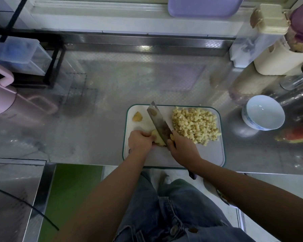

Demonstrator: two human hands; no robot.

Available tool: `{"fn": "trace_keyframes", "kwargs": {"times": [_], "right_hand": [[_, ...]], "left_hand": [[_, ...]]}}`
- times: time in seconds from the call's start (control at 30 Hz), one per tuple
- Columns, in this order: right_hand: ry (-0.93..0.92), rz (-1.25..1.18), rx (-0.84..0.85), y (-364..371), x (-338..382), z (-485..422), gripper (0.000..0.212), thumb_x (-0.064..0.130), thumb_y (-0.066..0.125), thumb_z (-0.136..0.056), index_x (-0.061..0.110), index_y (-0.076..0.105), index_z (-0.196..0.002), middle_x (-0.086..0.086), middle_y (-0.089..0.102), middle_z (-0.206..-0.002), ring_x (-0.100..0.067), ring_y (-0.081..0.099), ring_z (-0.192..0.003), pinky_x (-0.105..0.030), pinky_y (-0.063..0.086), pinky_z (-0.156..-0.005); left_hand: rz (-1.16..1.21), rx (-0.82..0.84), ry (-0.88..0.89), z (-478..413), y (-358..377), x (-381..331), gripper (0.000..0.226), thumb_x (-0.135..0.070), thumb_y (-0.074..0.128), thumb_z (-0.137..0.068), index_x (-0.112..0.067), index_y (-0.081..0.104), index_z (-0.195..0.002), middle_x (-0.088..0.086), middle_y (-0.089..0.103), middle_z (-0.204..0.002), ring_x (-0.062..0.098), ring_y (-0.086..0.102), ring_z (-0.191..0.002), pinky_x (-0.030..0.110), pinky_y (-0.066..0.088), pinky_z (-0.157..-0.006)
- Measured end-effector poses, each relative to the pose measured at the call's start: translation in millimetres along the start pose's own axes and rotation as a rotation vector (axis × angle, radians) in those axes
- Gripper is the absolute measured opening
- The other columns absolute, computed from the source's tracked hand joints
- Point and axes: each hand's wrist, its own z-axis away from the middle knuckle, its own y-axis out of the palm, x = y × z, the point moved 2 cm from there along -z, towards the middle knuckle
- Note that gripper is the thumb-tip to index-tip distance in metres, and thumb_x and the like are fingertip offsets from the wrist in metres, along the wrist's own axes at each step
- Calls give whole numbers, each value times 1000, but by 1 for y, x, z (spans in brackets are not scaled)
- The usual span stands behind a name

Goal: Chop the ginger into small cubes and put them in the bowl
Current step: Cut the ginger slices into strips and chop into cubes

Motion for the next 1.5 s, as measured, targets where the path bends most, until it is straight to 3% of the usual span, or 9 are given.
{"fn": "trace_keyframes", "kwargs": {"times": [0.1,0.23,0.37,0.5,0.77,1.03,1.17,1.5], "right_hand": [[-16,-37,-13,-6,5,-1,24,24,43,-100,6,50,-115,-15,62,-78,-32,59,-68,-36,45,-58],[-63,12,23,-13,7,3,16,22,42,-99,8,49,-102,-14,60,-76,-33,58,-67,-38,47,-59],[-72,61,77,-12,7,7,13,23,41,-99,11,45,-95,-16,60,-81,-35,58,-71,-39,46,-62],[-50,75,65,-7,5,9,17,24,42,-99,8,48,-98,-14,59,-78,-35,59,-71,-34,40,-59],[-14,96,31,4,11,-4,22,26,40,-100,9,46,-113,-15,62,-84,-35,60,-74,-35,42,-59],[-66,22,11,-8,13,-3,17,24,42,-100,8,47,-100,-13,59,-74,-30,55,-61,-35,41,-54],[-80,103,69,-10,13,3,16,26,39,-101,13,44,-95,-12,59,-78,-28,56,-65,-37,46,-59],[-41,130,72,0,17,1,19,26,38,-101,9,46,-105,-13,61,-83,-33,60,-73,-36,45,-61]], "left_hand": [[32,-3,-4,1,-1,1,14,-28,83,-72,-20,72,-72,-1,70,-76,16,63,-71,28,49,-66],[39,-4,3,2,-1,3,17,-31,82,-73,-16,75,-78,-1,68,-75,16,62,-71,26,45,-63],[49,-9,0,3,-1,3,16,-30,80,-75,-16,75,-79,4,73,-81,22,66,-78,32,53,-73],[58,-11,1,2,-1,3,14,-29,80,-75,-17,75,-76,4,73,-80,22,67,-77,33,54,-73],[84,4,-12,3,-2,1,15,-25,82,-73,-20,71,-65,4,73,-75,21,67,-71,33,56,-70],[87,-7,-29,5,-5,2,23,-30,78,-77,-20,66,-59,4,70,-69,18,64,-61,23,47,-54],[105,5,-24,6,-5,1,20,-28,77,-77,-17,69,-63,5,70,-69,21,66,-65,29,53,-62],[119,6,-19,7,-6,-1,17,-22,77,-77,-17,70,-63,5,71,-69,22,68,-66,31,55,-64]]}}
